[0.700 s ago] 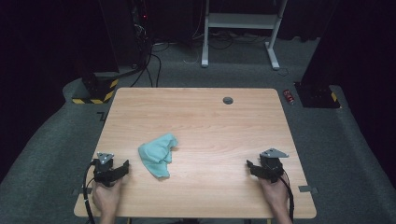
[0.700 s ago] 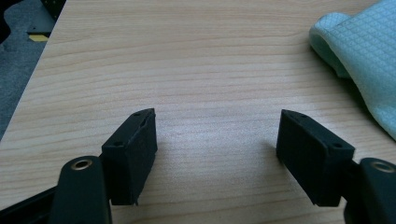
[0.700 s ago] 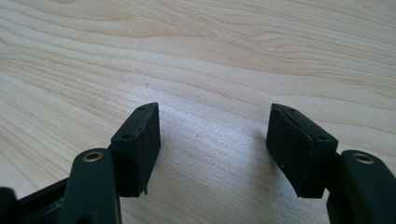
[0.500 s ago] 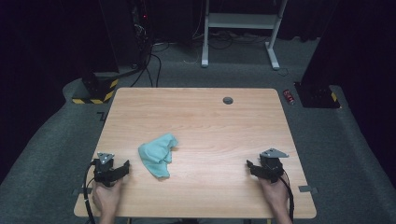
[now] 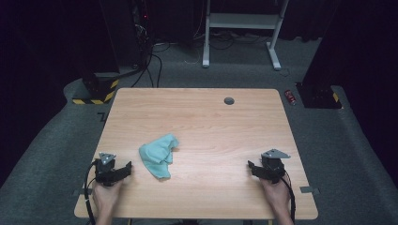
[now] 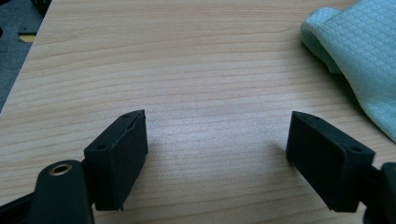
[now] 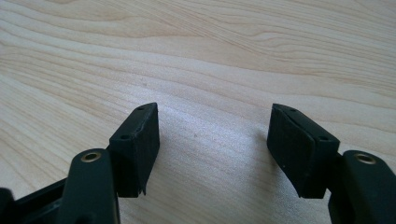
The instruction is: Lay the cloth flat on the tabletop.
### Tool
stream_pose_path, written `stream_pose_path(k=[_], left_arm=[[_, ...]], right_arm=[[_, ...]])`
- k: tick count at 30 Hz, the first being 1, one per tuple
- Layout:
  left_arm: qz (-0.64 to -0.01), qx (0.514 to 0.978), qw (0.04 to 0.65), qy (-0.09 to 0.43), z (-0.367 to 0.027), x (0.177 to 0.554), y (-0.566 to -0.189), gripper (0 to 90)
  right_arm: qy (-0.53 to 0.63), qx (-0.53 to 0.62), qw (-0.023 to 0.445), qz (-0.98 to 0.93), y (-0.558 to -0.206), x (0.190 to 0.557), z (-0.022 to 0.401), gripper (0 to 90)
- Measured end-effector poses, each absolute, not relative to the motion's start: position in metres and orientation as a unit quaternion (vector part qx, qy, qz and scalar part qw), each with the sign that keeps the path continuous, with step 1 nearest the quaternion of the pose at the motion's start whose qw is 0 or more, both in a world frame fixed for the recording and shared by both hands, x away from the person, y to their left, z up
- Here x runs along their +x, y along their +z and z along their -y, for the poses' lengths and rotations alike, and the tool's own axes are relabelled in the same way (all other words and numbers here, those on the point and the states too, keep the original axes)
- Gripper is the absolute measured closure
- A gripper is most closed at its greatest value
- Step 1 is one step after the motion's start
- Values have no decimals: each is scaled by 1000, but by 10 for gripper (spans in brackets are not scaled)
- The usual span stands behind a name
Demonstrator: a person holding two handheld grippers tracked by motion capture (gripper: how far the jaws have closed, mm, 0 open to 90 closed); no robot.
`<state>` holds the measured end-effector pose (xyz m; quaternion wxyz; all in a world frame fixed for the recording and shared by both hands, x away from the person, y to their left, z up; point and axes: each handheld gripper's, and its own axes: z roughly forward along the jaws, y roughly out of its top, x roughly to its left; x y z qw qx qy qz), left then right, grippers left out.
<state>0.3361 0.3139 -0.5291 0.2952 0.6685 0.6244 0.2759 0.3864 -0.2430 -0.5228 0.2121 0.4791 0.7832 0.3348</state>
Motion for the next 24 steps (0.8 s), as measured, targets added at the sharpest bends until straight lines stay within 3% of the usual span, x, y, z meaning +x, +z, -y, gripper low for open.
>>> stream_pose_path(k=[6, 24], left_arm=[[-632, 655, 328, 254, -312, 336, -527, 235], [-562, 687, 398, 229, -255, 335, -499, 266]], right_arm=[[335, 479, 212, -783, -523, 386, 243, 343], [335, 479, 212, -784, -523, 386, 243, 341]])
